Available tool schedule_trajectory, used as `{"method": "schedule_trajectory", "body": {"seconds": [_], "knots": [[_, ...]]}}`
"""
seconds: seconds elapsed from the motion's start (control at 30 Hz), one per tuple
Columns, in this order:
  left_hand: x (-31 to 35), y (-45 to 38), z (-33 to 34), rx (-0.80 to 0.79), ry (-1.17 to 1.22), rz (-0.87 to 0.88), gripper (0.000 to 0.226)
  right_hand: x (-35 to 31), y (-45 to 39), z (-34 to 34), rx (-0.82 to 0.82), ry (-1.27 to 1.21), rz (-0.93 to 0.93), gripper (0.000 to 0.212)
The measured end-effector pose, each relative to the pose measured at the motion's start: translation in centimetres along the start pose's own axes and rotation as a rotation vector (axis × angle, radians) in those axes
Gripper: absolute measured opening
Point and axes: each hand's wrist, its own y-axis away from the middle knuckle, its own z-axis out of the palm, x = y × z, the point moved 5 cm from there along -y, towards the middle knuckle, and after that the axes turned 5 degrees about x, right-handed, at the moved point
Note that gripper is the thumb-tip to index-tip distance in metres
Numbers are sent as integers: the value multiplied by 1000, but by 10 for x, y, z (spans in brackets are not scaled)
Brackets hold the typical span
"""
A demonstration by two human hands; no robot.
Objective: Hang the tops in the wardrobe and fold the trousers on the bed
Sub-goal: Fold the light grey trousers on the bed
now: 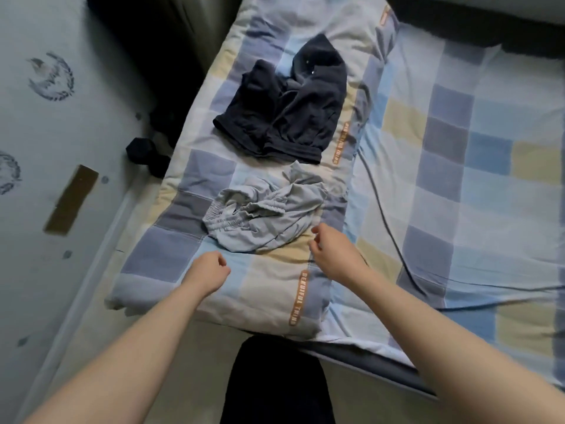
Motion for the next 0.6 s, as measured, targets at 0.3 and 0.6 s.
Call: {"method": "schedule_trajectory", "body": {"seconds": [0.3, 0.6], "knots": [[-14, -139, 20, 61, -250, 105, 49, -8, -138, 84, -87, 244, -90, 37], [-33, -211, 46, 95, -546, 339, 59, -9, -213, 161, -148, 499, -81, 69]]}}
